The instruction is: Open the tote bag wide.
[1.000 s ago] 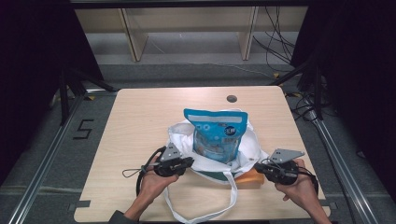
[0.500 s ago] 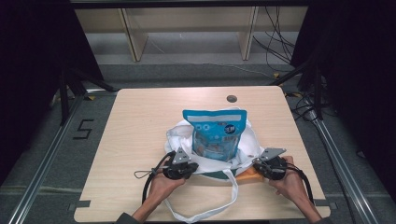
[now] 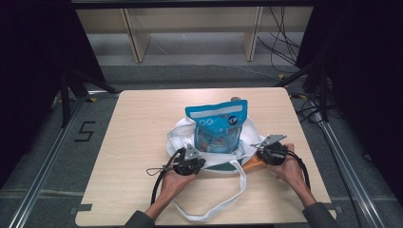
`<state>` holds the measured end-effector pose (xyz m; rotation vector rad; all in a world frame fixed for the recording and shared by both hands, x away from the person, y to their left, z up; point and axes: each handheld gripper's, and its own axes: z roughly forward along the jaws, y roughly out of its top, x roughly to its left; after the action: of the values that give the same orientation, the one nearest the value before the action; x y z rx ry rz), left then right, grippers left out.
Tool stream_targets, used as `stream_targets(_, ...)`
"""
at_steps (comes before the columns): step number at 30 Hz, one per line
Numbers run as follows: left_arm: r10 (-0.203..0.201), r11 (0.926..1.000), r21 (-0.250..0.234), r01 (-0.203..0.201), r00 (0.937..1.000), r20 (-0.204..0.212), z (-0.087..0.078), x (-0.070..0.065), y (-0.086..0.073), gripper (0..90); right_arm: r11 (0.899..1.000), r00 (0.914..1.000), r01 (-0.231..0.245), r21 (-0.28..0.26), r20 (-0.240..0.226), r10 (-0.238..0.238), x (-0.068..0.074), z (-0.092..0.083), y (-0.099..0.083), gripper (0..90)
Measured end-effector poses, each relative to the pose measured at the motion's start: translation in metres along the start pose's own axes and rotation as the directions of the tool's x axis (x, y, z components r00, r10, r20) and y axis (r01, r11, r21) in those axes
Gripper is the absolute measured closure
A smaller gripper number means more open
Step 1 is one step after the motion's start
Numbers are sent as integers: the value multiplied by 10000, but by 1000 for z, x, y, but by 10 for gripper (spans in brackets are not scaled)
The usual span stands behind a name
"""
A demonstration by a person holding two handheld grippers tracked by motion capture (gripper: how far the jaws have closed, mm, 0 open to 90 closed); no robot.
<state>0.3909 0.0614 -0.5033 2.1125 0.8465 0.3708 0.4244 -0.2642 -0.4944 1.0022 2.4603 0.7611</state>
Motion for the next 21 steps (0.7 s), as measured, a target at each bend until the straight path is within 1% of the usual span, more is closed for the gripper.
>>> stream_targets(2, -24, 10000, 3, 24, 10000, 77, -1, 0, 0, 890, 9998, 9997, -129, 181, -181, 132, -2, -3, 0, 900)
stream_targets(3, -39, 10000, -14, 39, 10000, 66, -3, 0, 1, 875, 9993, 9993, -351, -164, -169, 348, -2, -1, -1, 900)
stream_targets(4, 57, 9999, -83, -56, 10000, 65, -4, -1, 1, 865, 9990, 9988, -441, -1, -232, 440, -4, -5, -1, 900)
stream_targets(6, 94, 9999, -146, -92, 9998, 155, -7, -2, 4, 833, 9967, 9965, -770, -272, -334, 761, -5, -9, -2, 877)
stream_targets(7, 344, 9992, -194, -340, 9991, 242, -9, 0, 6, 822, 9963, 9959, -808, -293, -430, 795, -6, -10, -3, 870)
stream_targets(8, 239, 9995, -219, -234, 9995, 227, -10, 0, 6, 804, 9952, 9955, -860, -457, -441, 840, -8, -11, -3, 860)
stream_targets(9, 33, 9994, -344, -22, 9994, 332, -11, -1, 7, 792, 9906, 9926, -1147, -741, -497, 1112, -8, -10, -5, 848)
stream_targets(10, 177, 9993, -350, -165, 9992, 351, -13, 0, 8, 769, 9922, 9934, -1043, -684, -550, 1006, -10, -12, -5, 830)
stream_targets(11, -22, 9991, -420, 36, 9994, 337, -17, 0, 9, 754, 9918, 9918, -1128, -602, -669, 1087, -9, -14, -5, 814)
stream_targets(12, -3, 9988, -491, 21, 9993, 365, -19, 1, 10, 730, 9930, 9930, -1059, -527, -579, 1029, -8, -19, -4, 791)
stream_targets(13, 49, 9987, -517, -30, 9993, 375, -21, 2, 10, 717, 9932, 9942, -973, -645, -519, 940, -7, -22, -3, 779)
stream_targets(14, -33, 9987, -512, 54, 9992, 406, -23, 3, 10, 702, 9908, 9927, -1118, -757, -536, 1079, -5, -25, -3, 770)
stream_targets(15, 31, 9983, -590, -4, 9989, 459, -26, 4, 10, 685, 9913, 9939, -1002, -855, -541, 958, -6, -27, -3, 761)
stream_targets(16, 89, 9982, -592, -62, 9989, 455, -29, 5, 9, 667, 9886, 9933, -1103, -1026, -448, 1062, -4, -31, -3, 743)
stream_targets(17, -4, 9978, -658, 37, 9987, 502, -32, 6, 9, 656, 9880, 9947, -1007, -1168, -329, 975, -5, -33, -3, 728)
stream_targets(18, -180, 9977, -651, 208, 9989, 438, -33, 5, 8, 640, 9878, 9941, -1052, -1148, -387, 1014, -5, -37, -2, 712)
stream_targets(19, -184, 9973, -701, 221, 9985, 520, -35, 7, 8, 629, 9858, 9931, -1150, -1226, -351, 1115, -4, -38, -2, 703)
stream_targets(20, -367, 9958, -820, 412, 9978, 557, -37, 6, 8, 620, 9849, 9948, -999, -1416, -318, 964, -4, -38, -2, 695)
stream_targets(21, -266, 9963, -797, 315, 9977, 619, -40, 9, 7, 609, 9852, 9957, -918, -1445, -280, 886, -4, -40, -2, 687)
